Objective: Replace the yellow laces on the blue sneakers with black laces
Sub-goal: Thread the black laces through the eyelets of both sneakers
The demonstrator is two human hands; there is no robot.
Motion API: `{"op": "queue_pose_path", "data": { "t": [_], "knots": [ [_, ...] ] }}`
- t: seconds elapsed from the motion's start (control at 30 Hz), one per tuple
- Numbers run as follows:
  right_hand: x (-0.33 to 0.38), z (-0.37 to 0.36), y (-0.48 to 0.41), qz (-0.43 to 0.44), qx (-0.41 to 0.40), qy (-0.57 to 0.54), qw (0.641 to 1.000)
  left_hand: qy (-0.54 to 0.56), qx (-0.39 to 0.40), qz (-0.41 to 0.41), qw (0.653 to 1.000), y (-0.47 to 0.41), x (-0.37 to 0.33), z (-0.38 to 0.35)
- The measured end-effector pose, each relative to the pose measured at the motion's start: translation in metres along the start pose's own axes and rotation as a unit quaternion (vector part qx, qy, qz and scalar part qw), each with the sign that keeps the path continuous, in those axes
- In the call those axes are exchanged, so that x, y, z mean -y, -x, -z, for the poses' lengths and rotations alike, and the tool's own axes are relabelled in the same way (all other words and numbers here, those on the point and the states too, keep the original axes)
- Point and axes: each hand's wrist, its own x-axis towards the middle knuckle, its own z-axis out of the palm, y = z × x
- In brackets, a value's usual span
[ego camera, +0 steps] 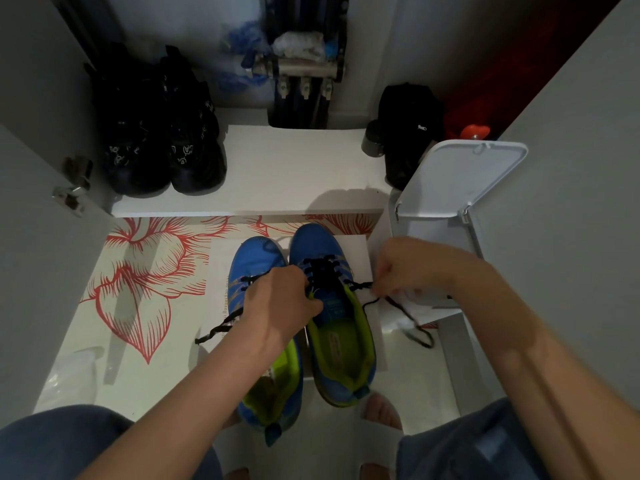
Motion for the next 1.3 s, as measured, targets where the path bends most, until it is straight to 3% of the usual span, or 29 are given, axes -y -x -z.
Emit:
{"op": "queue_pose_path", "data": {
  "t": [0.07, 0.2, 0.4, 0.57, 0.63, 0.73, 0.83, 0.93, 1.0, 1.1, 1.17, 1.23, 1.3],
  "knots": [
    [0.001, -0.006, -0.013, 0.031, -0.092, 0.042, 0.994, -0.010, -0.003, 0.011, 1.000, 0.000, 0.000, 0.001],
    [-0.004, -0.027, -0.036, 0.045, -0.064, 0.091, 0.993, -0.020, 0.004, 0.011, 1.000, 0.000, -0.001, 0.002],
    [-0.005, -0.035, -0.043, 0.044, -0.052, 0.059, 0.996, -0.010, 0.009, 0.000, 1.000, 0.003, 0.001, 0.008],
    [-0.006, -0.033, -0.034, 0.043, 0.022, -0.014, 0.999, 0.032, 0.029, 0.005, 0.999, 0.004, 0.000, 0.010],
    [-0.009, -0.033, -0.035, 0.054, 0.004, -0.041, 0.998, 0.048, 0.035, 0.005, 0.998, 0.003, 0.002, 0.010],
    [-0.008, -0.016, -0.031, 0.057, -0.062, -0.176, 0.981, 0.077, 0.053, 0.003, 0.996, 0.002, 0.005, 0.010],
    [0.003, 0.010, -0.014, 0.096, -0.103, -0.362, 0.922, 0.084, 0.044, -0.006, 0.996, 0.001, 0.009, 0.011],
    [0.022, 0.021, 0.006, 0.166, -0.031, -0.497, 0.851, 0.224, -0.006, -0.020, 0.974, -0.001, 0.007, 0.024],
    [0.036, 0.020, 0.011, 0.194, 0.018, -0.573, 0.796, 0.336, 0.032, -0.078, 0.938, 0.003, -0.002, 0.037],
    [0.051, 0.016, 0.005, 0.208, 0.035, -0.687, 0.695, 0.418, 0.132, -0.129, 0.889, 0.009, -0.015, 0.039],
    [0.057, 0.013, 0.001, 0.206, 0.039, -0.750, 0.628, 0.458, 0.135, -0.107, 0.872, 0.011, -0.017, 0.037],
    [0.059, 0.009, -0.003, 0.202, 0.043, -0.803, 0.559, 0.506, 0.093, -0.033, 0.857, 0.009, -0.012, 0.037],
    [0.063, 0.008, -0.003, 0.205, 0.045, -0.828, 0.520, 0.516, 0.026, 0.010, 0.856, 0.007, -0.006, 0.037]
  ]
}}
